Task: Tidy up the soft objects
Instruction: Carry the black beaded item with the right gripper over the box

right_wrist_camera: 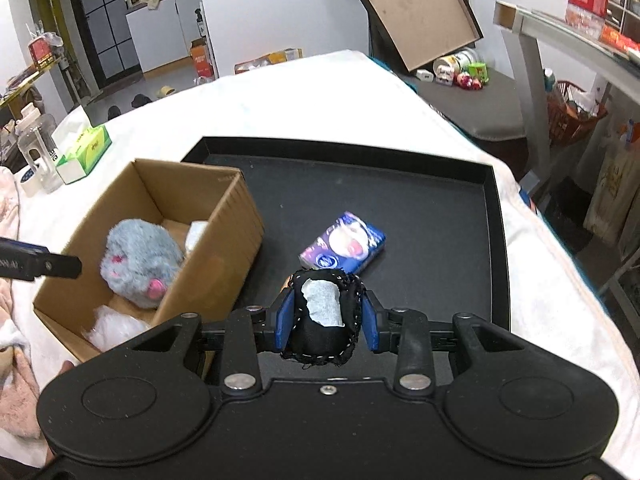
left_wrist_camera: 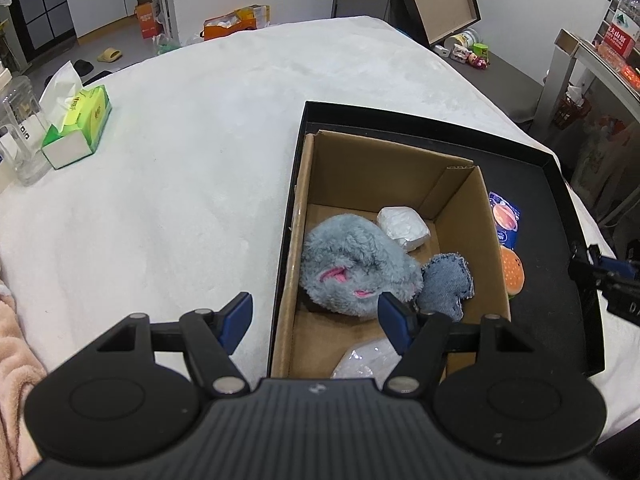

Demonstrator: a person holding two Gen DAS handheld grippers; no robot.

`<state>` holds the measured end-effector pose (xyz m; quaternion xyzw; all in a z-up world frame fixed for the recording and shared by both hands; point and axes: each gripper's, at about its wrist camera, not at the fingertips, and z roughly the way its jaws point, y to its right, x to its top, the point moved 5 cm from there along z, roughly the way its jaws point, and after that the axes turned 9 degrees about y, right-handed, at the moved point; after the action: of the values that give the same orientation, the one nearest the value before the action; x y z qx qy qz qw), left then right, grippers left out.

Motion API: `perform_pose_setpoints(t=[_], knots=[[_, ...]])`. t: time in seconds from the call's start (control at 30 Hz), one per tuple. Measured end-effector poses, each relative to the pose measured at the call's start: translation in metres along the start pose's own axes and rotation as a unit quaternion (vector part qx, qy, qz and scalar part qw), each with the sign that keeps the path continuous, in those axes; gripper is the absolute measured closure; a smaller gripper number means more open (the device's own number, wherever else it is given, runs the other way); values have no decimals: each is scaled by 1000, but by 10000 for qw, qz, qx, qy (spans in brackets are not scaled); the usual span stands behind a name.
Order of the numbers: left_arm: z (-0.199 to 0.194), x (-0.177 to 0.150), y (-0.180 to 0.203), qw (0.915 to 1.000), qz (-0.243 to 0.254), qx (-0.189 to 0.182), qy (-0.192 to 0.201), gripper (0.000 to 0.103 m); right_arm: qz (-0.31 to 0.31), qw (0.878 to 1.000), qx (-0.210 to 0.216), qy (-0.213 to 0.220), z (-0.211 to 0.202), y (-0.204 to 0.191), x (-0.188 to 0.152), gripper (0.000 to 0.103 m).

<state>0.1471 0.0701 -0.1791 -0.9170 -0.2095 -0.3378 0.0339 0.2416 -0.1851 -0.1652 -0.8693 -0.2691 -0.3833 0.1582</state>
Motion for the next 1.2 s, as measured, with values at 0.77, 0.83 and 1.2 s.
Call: perform_pose_setpoints(t=[0.77,0.83,1.2], knots=[[-3,-3,-16,9994,-177,-272,146,36,-257,9988,82,399,-13,-63,47,68],[-2,-4,-18,9993,-210,-292,141,38,-285,9986,104,428,-13,-70,50,68],[7,-11,-32,9986,-338,-387,137,44,-430,9978,200,470,-5,-100,63,68]])
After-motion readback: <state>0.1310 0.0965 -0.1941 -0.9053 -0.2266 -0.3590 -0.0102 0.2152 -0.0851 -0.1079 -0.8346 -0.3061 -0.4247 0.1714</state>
